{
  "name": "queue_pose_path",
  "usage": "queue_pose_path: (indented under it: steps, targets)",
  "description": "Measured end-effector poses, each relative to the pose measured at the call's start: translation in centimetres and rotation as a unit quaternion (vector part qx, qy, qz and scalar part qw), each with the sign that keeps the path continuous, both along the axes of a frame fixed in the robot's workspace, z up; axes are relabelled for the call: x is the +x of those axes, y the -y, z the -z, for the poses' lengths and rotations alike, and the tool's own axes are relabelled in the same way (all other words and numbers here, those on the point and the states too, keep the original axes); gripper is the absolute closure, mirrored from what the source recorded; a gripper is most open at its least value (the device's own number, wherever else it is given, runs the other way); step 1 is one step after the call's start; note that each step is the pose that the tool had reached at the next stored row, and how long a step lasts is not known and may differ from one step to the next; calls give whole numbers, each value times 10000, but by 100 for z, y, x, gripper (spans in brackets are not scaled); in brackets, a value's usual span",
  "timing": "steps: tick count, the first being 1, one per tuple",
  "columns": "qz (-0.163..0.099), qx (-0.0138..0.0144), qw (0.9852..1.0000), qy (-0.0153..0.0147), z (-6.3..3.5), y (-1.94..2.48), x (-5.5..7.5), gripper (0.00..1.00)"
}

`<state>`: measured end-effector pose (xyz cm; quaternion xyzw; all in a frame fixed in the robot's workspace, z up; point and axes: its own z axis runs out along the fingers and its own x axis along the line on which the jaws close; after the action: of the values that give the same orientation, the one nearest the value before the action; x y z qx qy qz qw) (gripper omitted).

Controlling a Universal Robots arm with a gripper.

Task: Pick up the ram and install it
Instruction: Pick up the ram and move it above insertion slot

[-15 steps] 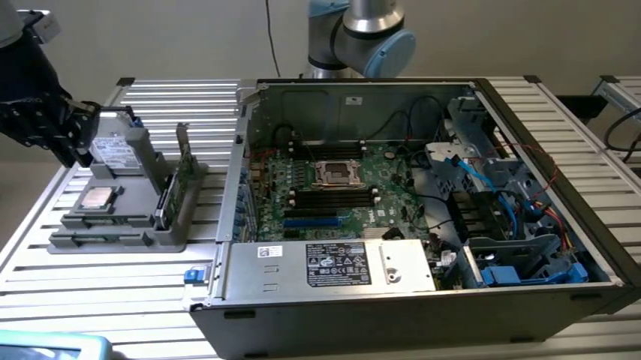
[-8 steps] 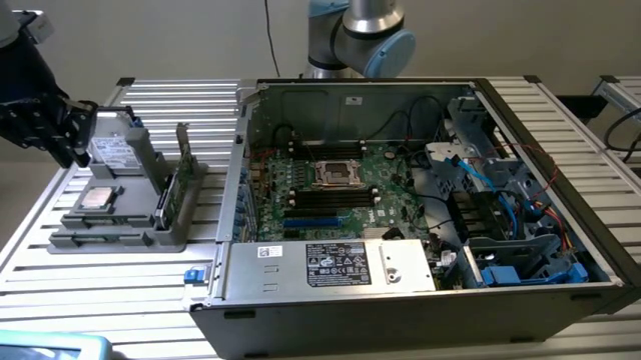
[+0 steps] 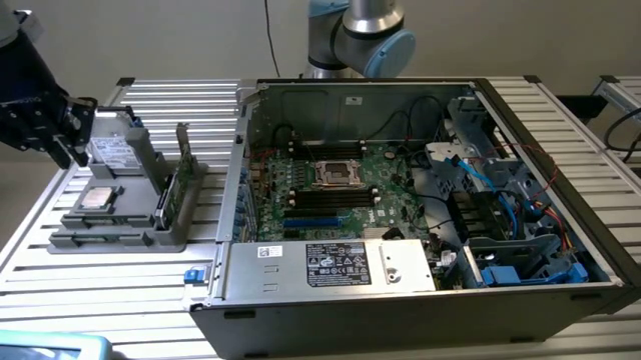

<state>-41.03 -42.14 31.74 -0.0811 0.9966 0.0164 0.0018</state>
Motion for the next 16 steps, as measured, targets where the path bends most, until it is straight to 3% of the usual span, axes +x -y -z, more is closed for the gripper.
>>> queue_pose_path:
  steps: [4, 8, 12, 16]
  targets:
    - [-361, 1, 9993, 1, 2, -1, -1, 69]
    - [-730, -14, 9973, 0, 2, 1, 1, 69]
    - [-1089, -33, 9941, -1, 2, 0, 1, 69]
    - [-1447, -48, 9895, -1, 2, 0, 0, 69]
